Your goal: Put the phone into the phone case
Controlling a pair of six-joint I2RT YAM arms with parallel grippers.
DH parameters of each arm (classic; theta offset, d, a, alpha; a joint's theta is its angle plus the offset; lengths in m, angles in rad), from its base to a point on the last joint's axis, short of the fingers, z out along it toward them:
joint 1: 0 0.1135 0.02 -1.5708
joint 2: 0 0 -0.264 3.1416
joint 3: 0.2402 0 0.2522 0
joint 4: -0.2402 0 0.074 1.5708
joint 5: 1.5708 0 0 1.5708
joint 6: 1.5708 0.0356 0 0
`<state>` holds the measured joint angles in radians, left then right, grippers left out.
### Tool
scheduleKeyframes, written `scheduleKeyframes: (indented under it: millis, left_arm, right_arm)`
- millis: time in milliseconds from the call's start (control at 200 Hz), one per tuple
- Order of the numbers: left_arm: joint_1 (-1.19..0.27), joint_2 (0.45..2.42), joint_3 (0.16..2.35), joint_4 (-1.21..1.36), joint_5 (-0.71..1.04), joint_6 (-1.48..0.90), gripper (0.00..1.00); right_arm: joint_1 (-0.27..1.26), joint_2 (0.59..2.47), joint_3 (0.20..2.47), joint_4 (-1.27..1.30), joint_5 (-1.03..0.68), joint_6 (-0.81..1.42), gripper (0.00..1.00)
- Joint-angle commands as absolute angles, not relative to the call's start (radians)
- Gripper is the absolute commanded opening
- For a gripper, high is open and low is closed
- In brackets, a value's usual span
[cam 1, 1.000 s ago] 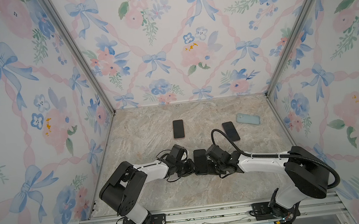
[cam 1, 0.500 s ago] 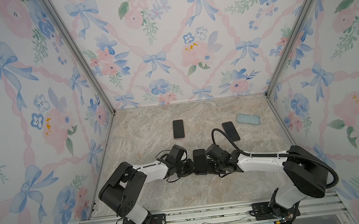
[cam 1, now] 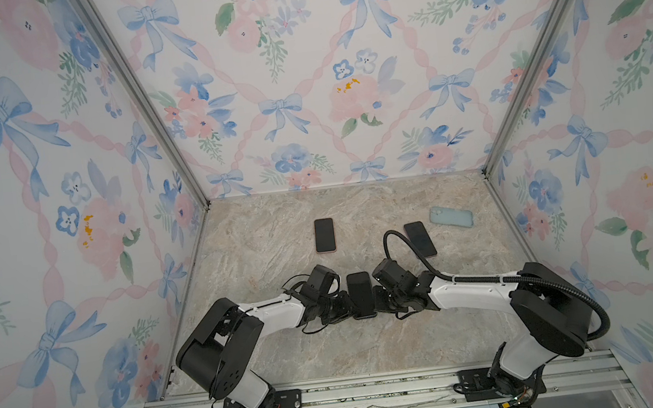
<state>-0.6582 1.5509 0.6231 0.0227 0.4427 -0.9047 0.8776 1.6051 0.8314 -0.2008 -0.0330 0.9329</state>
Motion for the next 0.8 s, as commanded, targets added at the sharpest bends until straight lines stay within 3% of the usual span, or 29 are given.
scheduleKeyframes:
  millis: [0, 285, 800]
  left_arm:
    - [-0.645, 1.518, 0.591, -0.06, 0.425, -0.861, 0.34]
    - [-0.643, 1.5, 0.573, -0.066, 0.444, -0.847, 0.45]
    - [-0.686, 1.586, 0.576, 0.099, 0.538, -0.885, 0.42]
  right_arm:
    - [0.892, 1.568, 0.866, -0.336, -0.032, 0.848, 0.14]
    - [0.893, 1.515, 0.937, -0.438, 0.011, 0.771, 0.27]
    - [0.887, 1.54, 0.88, -0.391, -0.057, 0.761, 0.33]
